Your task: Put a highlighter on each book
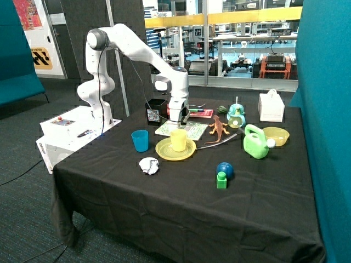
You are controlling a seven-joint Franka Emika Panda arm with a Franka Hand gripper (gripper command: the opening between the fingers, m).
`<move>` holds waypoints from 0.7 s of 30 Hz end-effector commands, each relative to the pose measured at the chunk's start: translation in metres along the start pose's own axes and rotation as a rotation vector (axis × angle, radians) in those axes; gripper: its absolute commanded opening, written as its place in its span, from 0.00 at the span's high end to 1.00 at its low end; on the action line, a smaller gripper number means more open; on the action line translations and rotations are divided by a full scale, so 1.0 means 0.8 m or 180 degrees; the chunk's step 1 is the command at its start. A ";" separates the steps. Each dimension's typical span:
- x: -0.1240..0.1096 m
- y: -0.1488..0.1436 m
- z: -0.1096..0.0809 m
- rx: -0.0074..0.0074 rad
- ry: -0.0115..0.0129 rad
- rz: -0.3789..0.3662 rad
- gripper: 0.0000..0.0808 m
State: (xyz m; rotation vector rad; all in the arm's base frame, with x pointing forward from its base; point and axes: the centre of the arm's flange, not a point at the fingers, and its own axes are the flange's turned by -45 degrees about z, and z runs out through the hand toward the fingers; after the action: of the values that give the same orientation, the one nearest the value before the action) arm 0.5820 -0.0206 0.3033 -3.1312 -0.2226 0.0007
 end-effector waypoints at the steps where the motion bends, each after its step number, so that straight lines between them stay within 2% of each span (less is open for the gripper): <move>1: 0.005 -0.005 0.020 -0.00081 0.00010 0.0081 0.49; 6: 0.002 -0.005 0.028 -0.00081 0.00010 0.0099 0.46; 13: 0.000 -0.007 0.033 -0.00081 0.00010 0.0098 0.32; 21: -0.001 -0.007 0.032 -0.00081 0.00010 0.0095 0.25</move>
State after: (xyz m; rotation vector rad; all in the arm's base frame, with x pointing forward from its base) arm 0.5821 -0.0157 0.2810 -3.1355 -0.1813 0.0017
